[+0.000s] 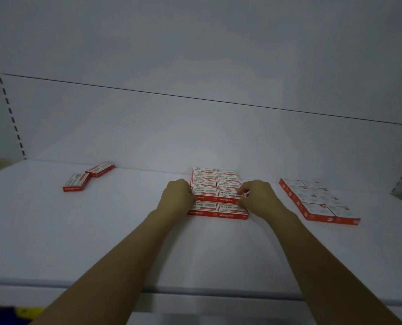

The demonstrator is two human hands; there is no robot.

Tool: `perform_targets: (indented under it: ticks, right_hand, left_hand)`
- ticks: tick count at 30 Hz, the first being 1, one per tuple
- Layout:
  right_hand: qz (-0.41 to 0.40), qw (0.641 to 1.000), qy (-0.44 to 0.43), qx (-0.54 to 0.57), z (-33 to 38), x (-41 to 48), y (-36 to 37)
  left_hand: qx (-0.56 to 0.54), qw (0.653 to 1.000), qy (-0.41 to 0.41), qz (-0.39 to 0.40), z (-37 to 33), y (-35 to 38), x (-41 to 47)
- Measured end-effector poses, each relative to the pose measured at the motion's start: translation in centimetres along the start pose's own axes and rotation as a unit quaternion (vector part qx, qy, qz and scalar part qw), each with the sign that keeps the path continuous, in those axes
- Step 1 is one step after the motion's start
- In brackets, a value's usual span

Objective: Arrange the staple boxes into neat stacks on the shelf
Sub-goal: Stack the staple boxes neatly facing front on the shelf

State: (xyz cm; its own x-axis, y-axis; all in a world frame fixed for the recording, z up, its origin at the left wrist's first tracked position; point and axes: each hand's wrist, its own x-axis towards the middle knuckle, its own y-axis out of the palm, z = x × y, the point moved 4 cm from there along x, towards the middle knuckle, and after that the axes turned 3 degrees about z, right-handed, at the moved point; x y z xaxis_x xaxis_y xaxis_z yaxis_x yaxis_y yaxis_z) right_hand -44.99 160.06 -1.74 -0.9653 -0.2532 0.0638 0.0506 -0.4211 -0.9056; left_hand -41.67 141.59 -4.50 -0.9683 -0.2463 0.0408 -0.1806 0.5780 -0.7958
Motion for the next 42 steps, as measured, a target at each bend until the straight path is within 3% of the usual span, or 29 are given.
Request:
perform_targets:
  ticks: [7, 20, 30, 35, 42]
  right_hand:
    - [0.003, 0.991, -0.091, -0.094, 5.4, 0.6, 0.2]
    - [0.101, 0.956, -0.258, -0.092, 21.3, 3.1, 10.3]
    - [0.088, 0.954, -0.254, -0.131, 29.4, 8.7, 15.1]
    - [0.106, 0.955, -0.246, -0.128, 31.7, 10.8, 17.5]
    - [0.067, 0.96, -0.226, -0.154, 32.8, 11.5, 18.9]
  left_hand:
    - [0.085, 0.996, -0.03, -0.017, 2.2, -3.5, -1.6]
    - [0.161, 0.965, -0.179, -0.103, 19.0, -16.0, -6.4]
    - [0.181, 0.964, -0.161, -0.108, 27.0, -21.2, -2.0]
    - [0.186, 0.967, -0.135, -0.107, 28.4, -21.5, 0.6]
    - [0.172, 0.973, -0.109, -0.108, 28.7, -21.3, 1.7]
